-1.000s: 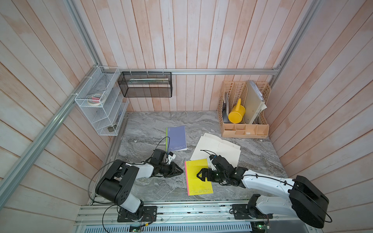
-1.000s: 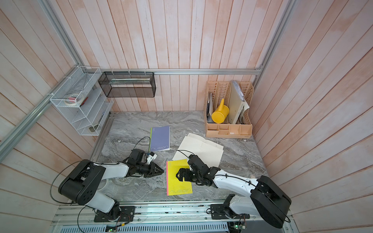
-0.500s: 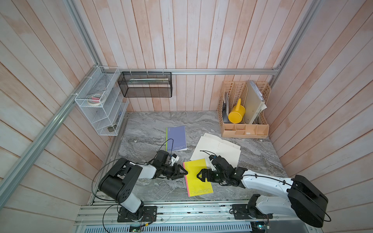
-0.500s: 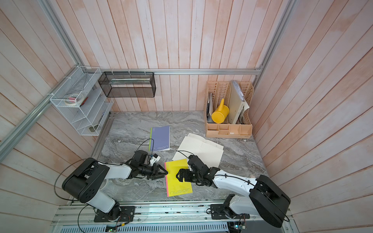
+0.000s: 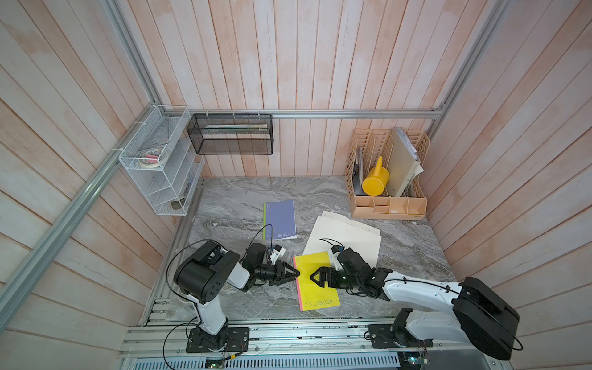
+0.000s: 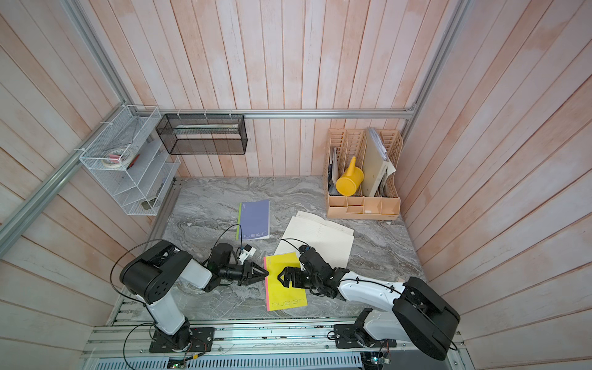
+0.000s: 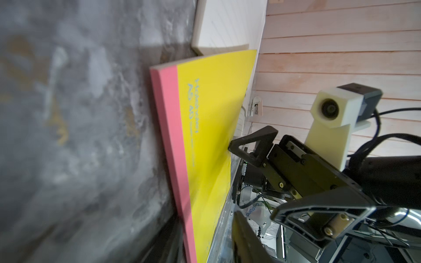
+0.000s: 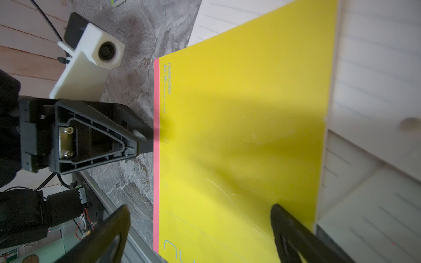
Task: Close the notebook
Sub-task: Pick up the notebook from the center of the board.
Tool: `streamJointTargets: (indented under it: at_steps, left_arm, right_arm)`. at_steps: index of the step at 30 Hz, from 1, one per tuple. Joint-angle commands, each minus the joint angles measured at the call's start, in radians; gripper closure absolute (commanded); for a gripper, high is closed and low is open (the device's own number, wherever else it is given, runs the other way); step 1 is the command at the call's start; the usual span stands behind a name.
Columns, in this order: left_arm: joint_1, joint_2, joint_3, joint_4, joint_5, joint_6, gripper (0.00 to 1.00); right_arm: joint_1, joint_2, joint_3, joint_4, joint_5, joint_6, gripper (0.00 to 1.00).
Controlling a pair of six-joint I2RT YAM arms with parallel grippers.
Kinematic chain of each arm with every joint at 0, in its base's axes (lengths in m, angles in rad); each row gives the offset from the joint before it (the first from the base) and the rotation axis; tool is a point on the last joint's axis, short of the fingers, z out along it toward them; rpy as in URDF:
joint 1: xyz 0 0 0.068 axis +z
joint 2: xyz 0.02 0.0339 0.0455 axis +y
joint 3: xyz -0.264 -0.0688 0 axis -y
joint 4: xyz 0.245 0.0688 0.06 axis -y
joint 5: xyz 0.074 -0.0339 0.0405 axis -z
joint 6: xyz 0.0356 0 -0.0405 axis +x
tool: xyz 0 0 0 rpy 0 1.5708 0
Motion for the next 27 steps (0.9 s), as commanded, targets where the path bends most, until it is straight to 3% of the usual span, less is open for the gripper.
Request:
streamJointTargets:
  at_steps: [1,6,11,16,21,27]
  left_arm:
    - [-0.021,0.09,-0.058,0.184,-0.105,-0.098,0.65]
    - [-0.024,0.16,-0.091,0.449,-0.085,-0.176,0.67]
    - [-0.032,0.225,-0.084,0.55,-0.072,-0.204,0.69]
    - [-0.06,0.202,-0.037,0.334,-0.115,-0.124,0.68]
    - [-0.067,0.081,0.022,-0.069,-0.213,0.027,0.68]
    - [-0.066,-0.012,0.057,-0.214,-0.225,0.089,0.96]
  right_arm:
    - [0.001,0.056,-0.059,-0.061,-0.028,0.03,0.02]
    - [0.008,0.063,-0.084,-0.022,-0.031,0.049,0.02]
    - [0.011,0.076,-0.096,0.005,-0.037,0.058,0.02]
    - [0.013,0.081,-0.095,0.015,-0.036,0.059,0.02]
    - [0.013,0.08,-0.095,0.016,-0.034,0.061,0.02]
    - [0.013,0.082,-0.091,0.015,-0.032,0.058,0.02]
